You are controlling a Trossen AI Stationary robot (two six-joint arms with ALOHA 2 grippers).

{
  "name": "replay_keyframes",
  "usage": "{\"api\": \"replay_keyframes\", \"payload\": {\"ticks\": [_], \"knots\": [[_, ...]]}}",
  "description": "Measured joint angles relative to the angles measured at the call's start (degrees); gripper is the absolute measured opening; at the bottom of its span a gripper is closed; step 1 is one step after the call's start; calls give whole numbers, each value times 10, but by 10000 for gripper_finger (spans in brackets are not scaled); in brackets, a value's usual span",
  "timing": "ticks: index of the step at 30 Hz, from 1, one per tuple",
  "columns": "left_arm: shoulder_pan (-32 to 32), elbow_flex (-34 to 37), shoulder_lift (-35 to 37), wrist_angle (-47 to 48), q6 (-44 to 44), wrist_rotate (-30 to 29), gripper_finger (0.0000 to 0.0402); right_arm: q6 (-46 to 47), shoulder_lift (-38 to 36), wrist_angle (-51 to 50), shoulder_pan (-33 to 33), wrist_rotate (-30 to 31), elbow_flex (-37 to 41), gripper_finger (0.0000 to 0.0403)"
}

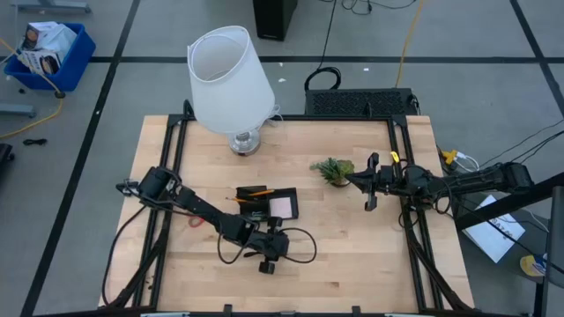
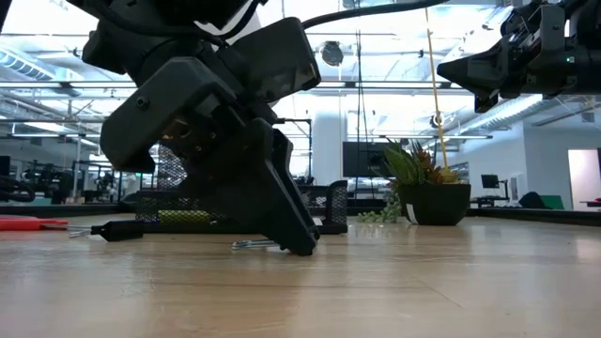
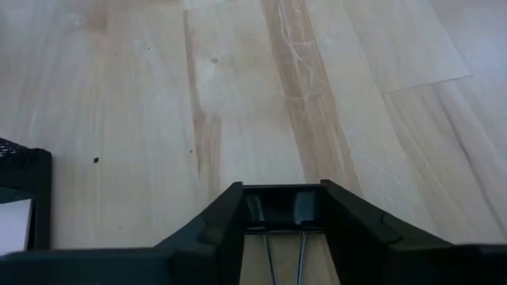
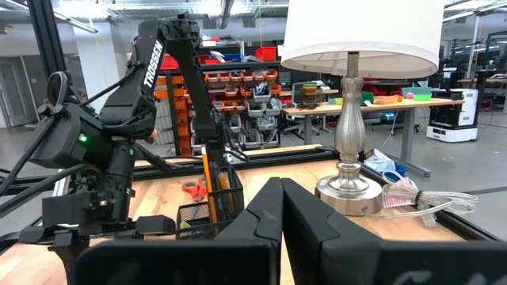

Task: Pick and place office supplies into organizer
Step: Put the bottom black binder clip into the black desk organizer

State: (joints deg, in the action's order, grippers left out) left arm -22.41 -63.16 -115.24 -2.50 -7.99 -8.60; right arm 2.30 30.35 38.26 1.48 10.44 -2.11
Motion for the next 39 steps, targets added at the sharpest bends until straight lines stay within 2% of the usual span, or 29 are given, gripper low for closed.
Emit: {"api": "replay_keyframes", "payload": {"ticks": [8,14,17,20,23,32,35,39], "knots": [[-13,1,7,8,-27,-25,183,0,0,0,0,0,0,0],[-22,1,32,24,-73,-47,152,0,0,0,0,0,0,0],[-27,1,35,24,-57,-48,131,0,0,0,0,0,0,0],[-30,1,35,25,-39,-48,129,0,0,0,0,0,0,0],[-27,1,35,29,-22,-38,157,0,0,0,0,0,0,0],[-6,1,24,19,-14,5,287,0,0,0,0,0,0,0],[0,1,13,14,-18,12,304,0,0,0,0,0,0,0],[0,0,4,7,-18,13,297,0,0,0,0,0,0,0]]}}
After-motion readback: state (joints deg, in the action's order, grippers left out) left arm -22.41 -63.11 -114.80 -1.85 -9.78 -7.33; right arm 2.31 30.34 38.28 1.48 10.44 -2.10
